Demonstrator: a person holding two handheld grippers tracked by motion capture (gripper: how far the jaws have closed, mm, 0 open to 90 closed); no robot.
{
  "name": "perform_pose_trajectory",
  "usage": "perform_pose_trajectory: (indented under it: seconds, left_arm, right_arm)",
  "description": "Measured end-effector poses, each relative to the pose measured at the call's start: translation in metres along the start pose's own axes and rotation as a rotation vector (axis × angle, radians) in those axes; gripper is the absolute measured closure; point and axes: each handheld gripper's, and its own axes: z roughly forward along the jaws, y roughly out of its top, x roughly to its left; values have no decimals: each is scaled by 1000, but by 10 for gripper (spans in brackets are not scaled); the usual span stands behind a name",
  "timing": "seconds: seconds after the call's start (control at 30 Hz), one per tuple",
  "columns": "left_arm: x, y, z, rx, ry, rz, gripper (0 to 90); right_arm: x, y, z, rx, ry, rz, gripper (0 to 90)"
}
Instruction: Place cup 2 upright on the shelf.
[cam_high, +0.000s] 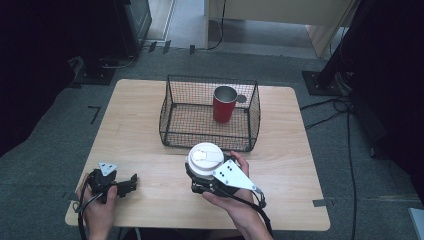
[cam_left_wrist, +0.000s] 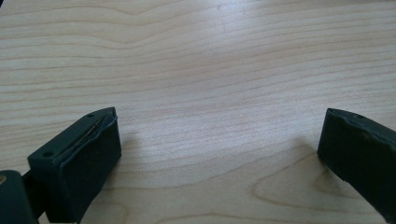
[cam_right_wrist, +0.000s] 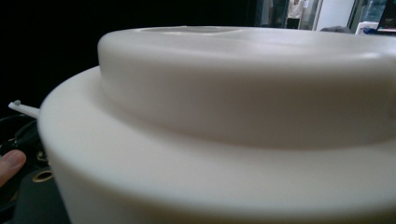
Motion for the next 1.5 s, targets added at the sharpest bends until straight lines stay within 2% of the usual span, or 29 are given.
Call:
perform_pose_trajectory:
  seconds: [0.23,0.67,1.17,1.5]
  left_arm:
    - [0,0,0,-2,0,0,0]
    - [0,0,0,1,0,1,0]
    - [0,0,0,0,0,1,0]
    - [0,0,0,1,-1,2,0]
  right_arm:
    - [-3,12,12,-13,-13,-21,155]
    - [-7,39,37,-48,-43,-27,155]
    - [-16,67,81,-61,-76,-20,154]
    - [-22,78,110,-64,-97,-17,154]
